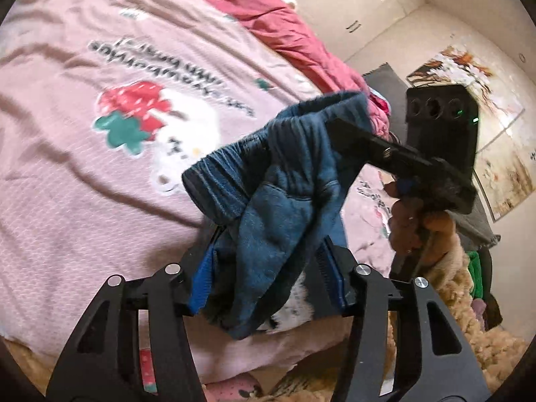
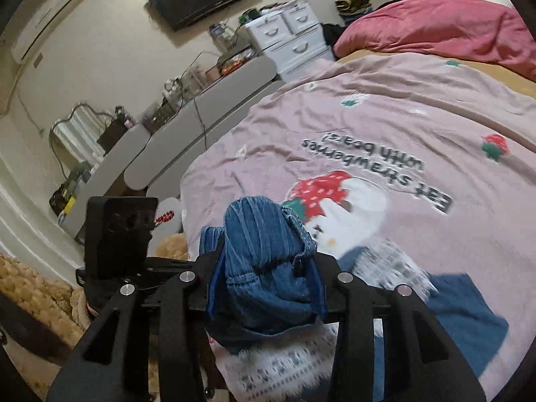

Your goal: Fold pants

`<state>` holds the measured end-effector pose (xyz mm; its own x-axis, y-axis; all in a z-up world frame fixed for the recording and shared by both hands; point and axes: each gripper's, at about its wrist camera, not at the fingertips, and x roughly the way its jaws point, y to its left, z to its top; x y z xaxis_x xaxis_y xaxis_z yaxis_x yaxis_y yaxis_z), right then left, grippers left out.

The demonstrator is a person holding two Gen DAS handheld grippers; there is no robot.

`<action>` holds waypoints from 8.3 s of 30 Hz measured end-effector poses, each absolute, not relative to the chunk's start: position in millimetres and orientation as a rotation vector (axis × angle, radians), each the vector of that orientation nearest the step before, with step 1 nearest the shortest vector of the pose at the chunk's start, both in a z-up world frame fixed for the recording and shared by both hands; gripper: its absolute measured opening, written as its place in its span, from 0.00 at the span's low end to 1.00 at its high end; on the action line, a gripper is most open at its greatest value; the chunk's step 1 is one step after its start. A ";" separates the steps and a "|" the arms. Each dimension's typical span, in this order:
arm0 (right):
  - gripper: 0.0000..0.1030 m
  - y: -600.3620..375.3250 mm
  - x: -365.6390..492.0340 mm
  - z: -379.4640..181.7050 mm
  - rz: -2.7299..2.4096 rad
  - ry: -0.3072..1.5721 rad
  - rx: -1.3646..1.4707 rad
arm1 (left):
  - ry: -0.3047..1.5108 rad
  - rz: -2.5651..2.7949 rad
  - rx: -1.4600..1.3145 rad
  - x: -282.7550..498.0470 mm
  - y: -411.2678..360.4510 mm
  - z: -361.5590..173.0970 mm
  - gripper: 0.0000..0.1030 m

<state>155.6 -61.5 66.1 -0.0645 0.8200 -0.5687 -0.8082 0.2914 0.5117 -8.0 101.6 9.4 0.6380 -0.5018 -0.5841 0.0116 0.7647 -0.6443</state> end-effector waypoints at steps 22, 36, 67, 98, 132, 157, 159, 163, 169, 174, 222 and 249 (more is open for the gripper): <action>0.74 -159.7 121.8 29.3 0.923 0.943 -0.046 | 0.946 -0.207 -0.178 26.1 15.2 -1.1 0.55; 0.75 -175.5 113.1 -6.7 0.795 1.019 -0.127 | 1.009 -0.242 -0.164 31.5 6.8 -13.9 0.57; 0.84 -163.4 -3.7 46.8 0.784 0.775 -0.217 | 0.939 -0.235 -0.140 49.4 23.9 19.5 0.78; 0.07 -36.8 -22.1 4.2 0.934 0.624 -0.716 | 1.056 -0.358 -0.143 119.9 15.8 -12.0 0.39; 0.24 -109.1 -19.7 39.9 0.928 0.758 -0.308 | 1.038 -0.337 -0.120 118.8 6.1 -17.1 0.50; 0.46 -158.9 5.1 23.9 0.773 0.888 -0.116 | 0.898 -0.302 -0.196 91.8 29.2 25.6 0.60; 0.48 -166.0 5.0 34.8 0.756 0.861 -0.103 | 0.880 -0.284 -0.195 85.7 33.0 33.3 0.61; 0.53 -177.0 6.6 55.8 0.720 0.798 -0.102 | 0.854 -0.264 -0.214 74.4 42.1 44.8 0.64; 0.62 -188.2 12.7 67.7 0.670 0.759 -0.094 | 0.831 -0.235 -0.205 62.5 47.7 53.9 0.81; 0.74 -191.9 16.6 64.2 0.615 0.755 -0.071 | 0.836 -0.218 -0.207 55.9 49.2 51.9 0.82; 0.47 -203.1 82.0 -19.6 0.601 1.045 0.232 | 1.035 -0.291 -0.368 92.3 23.6 -33.6 0.65; 0.23 -182.8 67.9 -3.0 0.632 0.920 0.089 | 0.970 -0.297 -0.384 81.4 14.7 -16.0 0.37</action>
<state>67.9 -182.8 -3.0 0.4395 0.5453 -0.7138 -0.4714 0.8165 0.3334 81.4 14.7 -16.0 0.5344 -0.4104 -0.7389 0.0732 0.8934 -0.4433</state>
